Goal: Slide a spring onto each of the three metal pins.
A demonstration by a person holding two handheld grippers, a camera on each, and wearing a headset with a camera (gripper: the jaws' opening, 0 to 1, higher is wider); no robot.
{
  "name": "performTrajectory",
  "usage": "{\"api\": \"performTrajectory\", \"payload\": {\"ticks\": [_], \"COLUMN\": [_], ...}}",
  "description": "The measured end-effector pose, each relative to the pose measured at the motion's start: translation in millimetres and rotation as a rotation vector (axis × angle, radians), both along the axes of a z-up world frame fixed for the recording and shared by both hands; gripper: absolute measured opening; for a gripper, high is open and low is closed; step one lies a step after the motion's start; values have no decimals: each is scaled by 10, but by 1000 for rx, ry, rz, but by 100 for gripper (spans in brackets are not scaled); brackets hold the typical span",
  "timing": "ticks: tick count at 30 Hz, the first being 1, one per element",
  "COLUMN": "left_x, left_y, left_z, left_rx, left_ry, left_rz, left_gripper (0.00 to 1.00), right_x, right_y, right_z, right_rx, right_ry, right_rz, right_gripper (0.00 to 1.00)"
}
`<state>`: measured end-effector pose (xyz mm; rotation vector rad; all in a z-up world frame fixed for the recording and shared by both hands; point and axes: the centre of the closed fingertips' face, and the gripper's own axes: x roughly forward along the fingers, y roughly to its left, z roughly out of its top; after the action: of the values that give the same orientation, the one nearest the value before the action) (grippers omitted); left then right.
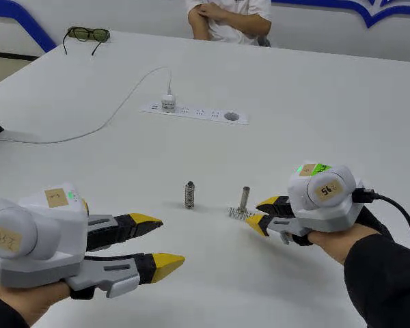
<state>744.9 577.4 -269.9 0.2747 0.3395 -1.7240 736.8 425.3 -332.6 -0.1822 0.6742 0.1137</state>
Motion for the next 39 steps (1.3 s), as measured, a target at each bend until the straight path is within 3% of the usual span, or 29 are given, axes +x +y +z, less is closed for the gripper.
{"api": "performTrajectory", "payload": {"ticks": [10, 24, 29, 39], "left_x": [5, 5, -4, -17], "left_y": [7, 29, 23, -53], "left_z": [-3, -22, -21, -18], "left_rx": [0, 7, 15, 50], "left_ry": [2, 1, -9, -63], "left_rz": [2, -2, -14, -79], "left_gripper": [41, 40, 40, 40], "right_x": [-19, -53, -71, -155], "right_y": [14, 79, 85, 177], "right_z": [-102, -144, -145, -84], "right_rx": [10, 32, 39, 46], "right_ry": [54, 87, 96, 109], "right_rz": [13, 30, 29, 65], "right_gripper": [18, 15, 12, 11]}}
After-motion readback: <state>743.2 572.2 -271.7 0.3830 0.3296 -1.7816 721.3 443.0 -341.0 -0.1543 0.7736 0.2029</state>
